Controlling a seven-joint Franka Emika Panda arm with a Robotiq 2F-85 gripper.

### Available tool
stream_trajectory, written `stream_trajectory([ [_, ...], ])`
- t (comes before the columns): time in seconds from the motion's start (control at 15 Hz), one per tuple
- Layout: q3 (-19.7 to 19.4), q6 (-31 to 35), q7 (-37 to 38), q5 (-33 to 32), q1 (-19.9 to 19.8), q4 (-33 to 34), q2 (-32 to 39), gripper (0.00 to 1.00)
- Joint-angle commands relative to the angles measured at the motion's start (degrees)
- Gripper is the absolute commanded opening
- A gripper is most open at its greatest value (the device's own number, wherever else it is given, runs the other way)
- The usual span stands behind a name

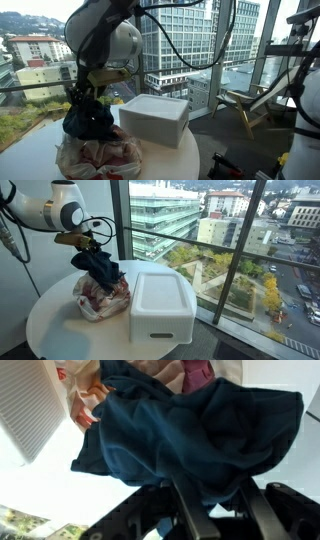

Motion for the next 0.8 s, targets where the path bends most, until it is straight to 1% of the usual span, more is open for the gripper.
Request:
stream_trajectory([
  [0.0,0.7,-4.0,-6.7,5.7,-2.0,1.6,1.8,0.06],
  [0.07,0.4,-5.6,-7.6,6.7,-2.6,2.5,3.3,0.06],
  [0.27,-0.6,-9.2,-8.1,6.2,-3.9,5.4,8.2,0.06],
  [0.53,-1.1,-15.2,-7.6,1.9,-3.1,10.8,15.3,0.06],
  [0.73,0.3,-15.5,-10.9,1.0,-2.9,14.3,19.1,0.06],
])
